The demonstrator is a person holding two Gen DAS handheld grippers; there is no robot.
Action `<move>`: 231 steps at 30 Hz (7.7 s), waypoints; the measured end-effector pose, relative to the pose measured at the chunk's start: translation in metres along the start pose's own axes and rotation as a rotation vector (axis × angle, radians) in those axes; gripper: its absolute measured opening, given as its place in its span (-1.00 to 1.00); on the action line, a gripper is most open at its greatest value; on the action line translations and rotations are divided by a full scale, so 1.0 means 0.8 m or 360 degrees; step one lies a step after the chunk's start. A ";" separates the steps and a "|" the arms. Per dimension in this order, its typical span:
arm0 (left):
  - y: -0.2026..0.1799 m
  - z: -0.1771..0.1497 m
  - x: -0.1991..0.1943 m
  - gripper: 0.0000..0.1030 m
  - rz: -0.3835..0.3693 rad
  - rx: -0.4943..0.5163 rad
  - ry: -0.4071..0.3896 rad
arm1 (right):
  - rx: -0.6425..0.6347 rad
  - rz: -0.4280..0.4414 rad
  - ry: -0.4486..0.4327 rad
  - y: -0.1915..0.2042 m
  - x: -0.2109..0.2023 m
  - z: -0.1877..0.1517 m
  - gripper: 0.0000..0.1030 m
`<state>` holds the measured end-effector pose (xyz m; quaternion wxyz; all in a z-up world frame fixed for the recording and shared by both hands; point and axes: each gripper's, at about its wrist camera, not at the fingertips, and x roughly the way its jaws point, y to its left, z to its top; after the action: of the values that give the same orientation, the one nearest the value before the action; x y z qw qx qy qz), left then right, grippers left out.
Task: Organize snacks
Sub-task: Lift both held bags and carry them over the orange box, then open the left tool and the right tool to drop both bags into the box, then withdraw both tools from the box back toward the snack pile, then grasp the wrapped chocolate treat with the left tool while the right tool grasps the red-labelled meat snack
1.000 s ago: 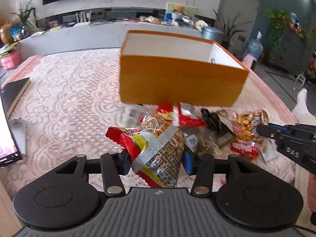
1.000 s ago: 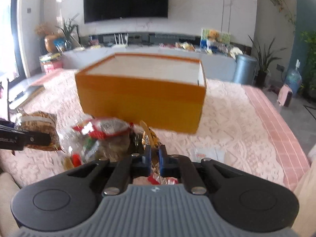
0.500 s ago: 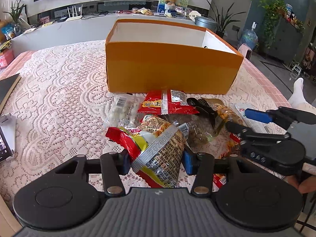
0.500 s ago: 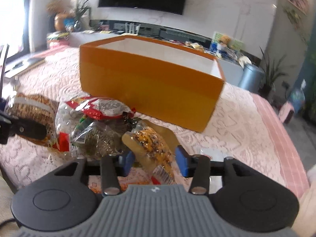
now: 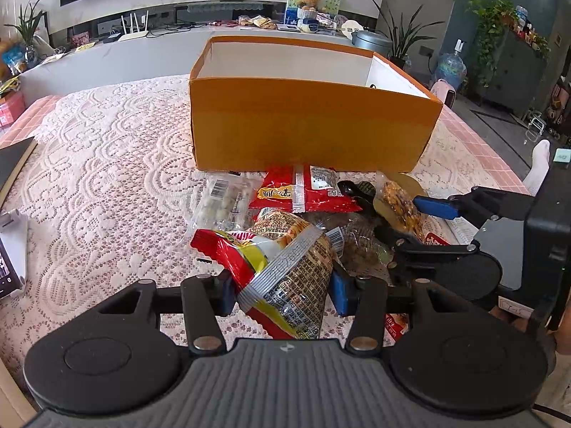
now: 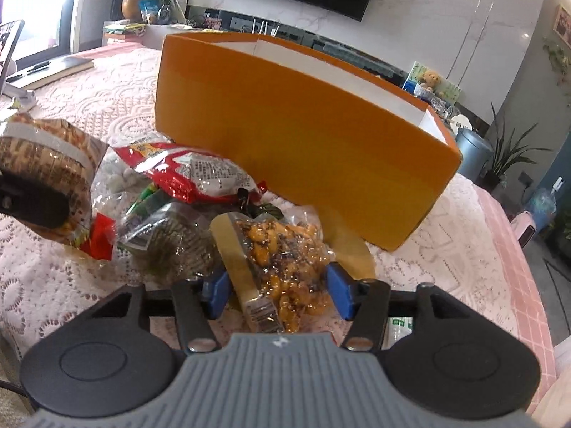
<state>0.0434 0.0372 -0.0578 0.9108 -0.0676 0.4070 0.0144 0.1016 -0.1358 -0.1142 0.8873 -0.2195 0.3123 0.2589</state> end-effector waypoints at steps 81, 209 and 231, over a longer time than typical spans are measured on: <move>0.012 0.220 0.166 0.34 0.0230 0.0307 0.0295 | 0.0528 0.0333 0.0281 -0.093 0.149 0.211 -0.58; 0.014 -0.008 0.073 0.02 -0.0070 -0.0042 0.0173 | 0.0687 0.0069 0.0342 -0.010 -0.050 -0.031 -0.13; 0.005 0.018 -0.006 -0.02 -0.0094 -0.0090 0.0017 | 0.0680 0.0099 0.0073 -0.027 -0.121 0.004 -0.24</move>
<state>0.0505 0.0433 -0.0450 0.9064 -0.1053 0.4090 -0.0015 0.0506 -0.1821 -0.0423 0.8979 -0.0224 0.3867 0.2091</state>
